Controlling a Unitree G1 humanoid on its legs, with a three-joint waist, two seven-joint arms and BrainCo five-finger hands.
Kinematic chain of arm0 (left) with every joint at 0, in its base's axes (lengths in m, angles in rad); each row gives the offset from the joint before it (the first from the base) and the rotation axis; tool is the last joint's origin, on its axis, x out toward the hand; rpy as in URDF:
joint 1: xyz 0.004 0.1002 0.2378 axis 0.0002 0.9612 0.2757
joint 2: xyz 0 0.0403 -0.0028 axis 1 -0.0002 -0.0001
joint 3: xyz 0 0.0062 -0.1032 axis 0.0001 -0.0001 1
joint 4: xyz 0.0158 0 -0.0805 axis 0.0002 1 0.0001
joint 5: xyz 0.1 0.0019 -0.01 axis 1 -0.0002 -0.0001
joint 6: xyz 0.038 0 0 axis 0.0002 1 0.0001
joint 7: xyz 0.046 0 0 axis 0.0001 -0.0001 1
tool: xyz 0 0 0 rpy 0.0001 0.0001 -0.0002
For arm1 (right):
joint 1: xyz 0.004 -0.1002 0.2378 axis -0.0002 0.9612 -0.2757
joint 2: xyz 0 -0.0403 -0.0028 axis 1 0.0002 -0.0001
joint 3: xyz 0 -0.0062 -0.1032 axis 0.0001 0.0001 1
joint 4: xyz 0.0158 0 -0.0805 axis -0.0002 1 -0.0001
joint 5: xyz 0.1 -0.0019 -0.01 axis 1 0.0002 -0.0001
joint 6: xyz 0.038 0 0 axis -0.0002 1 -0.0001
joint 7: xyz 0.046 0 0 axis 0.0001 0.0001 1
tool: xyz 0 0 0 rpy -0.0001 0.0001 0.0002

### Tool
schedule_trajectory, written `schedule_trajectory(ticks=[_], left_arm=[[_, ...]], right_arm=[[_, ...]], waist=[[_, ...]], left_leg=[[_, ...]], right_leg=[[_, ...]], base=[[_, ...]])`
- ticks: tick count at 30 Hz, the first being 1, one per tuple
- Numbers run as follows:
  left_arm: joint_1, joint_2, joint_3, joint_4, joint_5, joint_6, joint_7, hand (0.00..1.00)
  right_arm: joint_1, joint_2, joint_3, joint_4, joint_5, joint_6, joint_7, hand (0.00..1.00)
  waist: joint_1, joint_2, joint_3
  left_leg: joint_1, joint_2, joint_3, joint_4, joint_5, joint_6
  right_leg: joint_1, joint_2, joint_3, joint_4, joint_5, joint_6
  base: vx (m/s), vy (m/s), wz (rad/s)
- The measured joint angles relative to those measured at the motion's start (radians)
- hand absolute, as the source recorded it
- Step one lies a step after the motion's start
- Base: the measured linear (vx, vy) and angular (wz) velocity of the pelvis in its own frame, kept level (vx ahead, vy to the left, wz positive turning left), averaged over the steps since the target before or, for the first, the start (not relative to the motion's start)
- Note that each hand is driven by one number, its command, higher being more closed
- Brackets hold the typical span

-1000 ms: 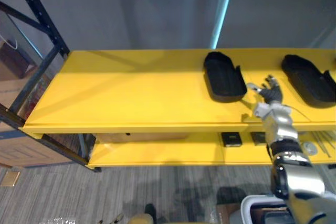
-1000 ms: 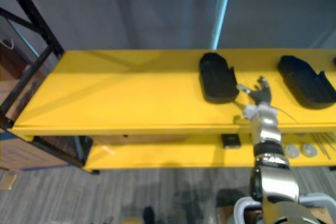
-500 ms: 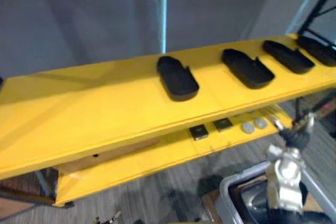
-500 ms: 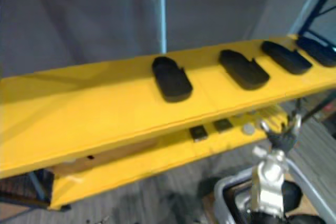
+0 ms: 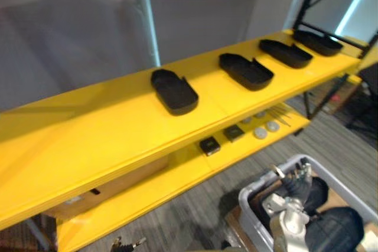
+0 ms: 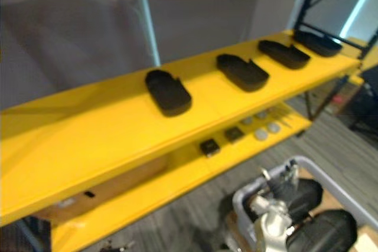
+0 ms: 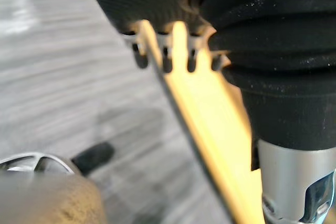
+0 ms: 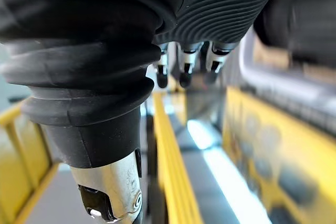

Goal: Walk over and take plastic housings, then place them on the shelf

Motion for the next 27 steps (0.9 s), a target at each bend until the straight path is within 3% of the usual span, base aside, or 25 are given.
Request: schedule_trajectory(ticks=[4, 9, 11, 13, 15, 16, 19, 22, 24, 27], left_arm=[[-0.019, 0.015, -0.045, 0.011, 0.01, -0.007, -0.003, 0.0], [-0.069, -0.005, -0.121, 0.002, -0.044, -0.035, -0.015, 0.0], [-0.071, -0.011, -0.128, -0.013, -0.076, -0.047, -0.017, 0.0], [-0.066, -0.013, -0.128, -0.032, -0.101, -0.05, -0.017, 0.0], [-0.049, -0.025, -0.127, -0.056, -0.137, -0.051, -0.018, 0.0], [-0.042, -0.026, -0.127, -0.06, -0.144, -0.051, -0.018, 0.0], [-0.019, -0.016, -0.111, -0.074, -0.141, -0.081, -0.019, 0.0], [-0.023, 0.0, -0.12, -0.07, -0.049, -0.152, -0.006, 0.0], [-0.043, -0.001, -0.162, -0.071, 0.027, -0.191, 0.021, 0.0], [-0.102, -0.005, -0.192, -0.095, 0.056, -0.196, 0.024, 0.0]], right_arm=[[0.087, -0.019, 0.005, -0.05, 0.026, -0.017, 0.028, 0.0], [0.143, -0.036, 0.031, -0.049, 0.049, -0.048, 0.116, 0.0], [0.127, -0.048, 0.065, -0.049, 0.048, -0.072, 0.154, 0.0], [0.083, -0.058, 0.1, -0.04, 0.044, -0.09, 0.184, 0.0], [-0.025, -0.121, 0.147, -0.008, -0.002, -0.112, 0.198, 0.0], [-0.058, -0.138, 0.161, 0.005, -0.006, -0.114, 0.198, 0.0], [-0.151, -0.167, 0.202, 0.029, -0.005, -0.112, 0.167, 0.0], [-0.167, -0.173, 0.214, 0.029, 0.021, -0.094, 0.134, 0.0], [-0.148, -0.179, 0.203, 0.058, 0.052, -0.08, 0.109, 0.0], [-0.095, -0.163, 0.2, 0.089, 0.109, -0.084, 0.116, 0.0]], waist=[[-0.052, -0.002, -0.001], [-0.068, -0.004, -0.003], [-0.062, -0.004, -0.003], [-0.042, -0.011, 0.003], [0.001, 0.013, 0.017], [0.012, 0.019, 0.02], [0.05, 0.014, 0.027], [0.045, 0.007, 0.024], [0.038, 0.022, 0.043], [0.035, 0.027, 0.083]], left_leg=[[0.046, 0.005, 0.069, 0.003, -0.024, -0.015], [0.052, 0.006, 0.072, 0.004, -0.032, -0.016], [0.051, 0.001, 0.041, 0.006, -0.032, -0.016], [0.021, 0.022, -0.104, 0.089, -0.079, -0.006], [-0.06, 0.061, -0.326, 0.256, -0.208, -0.01], [-0.076, 0.063, -0.358, 0.29, -0.234, -0.013], [-0.134, 0.061, -0.371, 0.392, -0.3, -0.008], [-0.16, 0.035, -0.376, 0.414, -0.312, 0.009], [-0.162, 0.024, -0.391, 0.45, -0.326, 0.031], [-0.153, 0.023, -0.36, 0.484, -0.356, 0.052]], right_leg=[[0.005, 0.017, 0.064, -0.007, 0.0, 0.0], [0.008, 0.014, 0.069, -0.012, -0.001, 0.0], [0.006, 0.016, 0.071, -0.011, -0.001, 0.0], [0.002, 0.021, 0.087, -0.006, 0.0, 0.0], [-0.025, 0.051, 0.134, 0.004, 0.006, 0.006], [-0.032, 0.057, 0.149, 0.003, 0.013, 0.008], [-0.051, 0.049, 0.176, -0.019, 0.037, 0.017], [-0.067, 0.024, 0.177, -0.015, 0.042, 0.02], [-0.081, 0.023, 0.191, 0.018, 0.047, 0.027], [-0.115, 0.037, 0.22, 0.08, 0.057, 0.017]], base=[[0.03, -0.008, -0.49], [-0.01, -0.021, -0.06], [-0.03, -0.041, -0.03], [-0.02, -0.058, -0.22], [-0.06, 0.002, -0.55], [-0.08, 0.07, -0.58], [-0.1, 0.111, -0.25], [-0.03, 0.135, 0.01], [-0.01, 0.132, -0.19], [-0.04, 0.115, -0.56]])
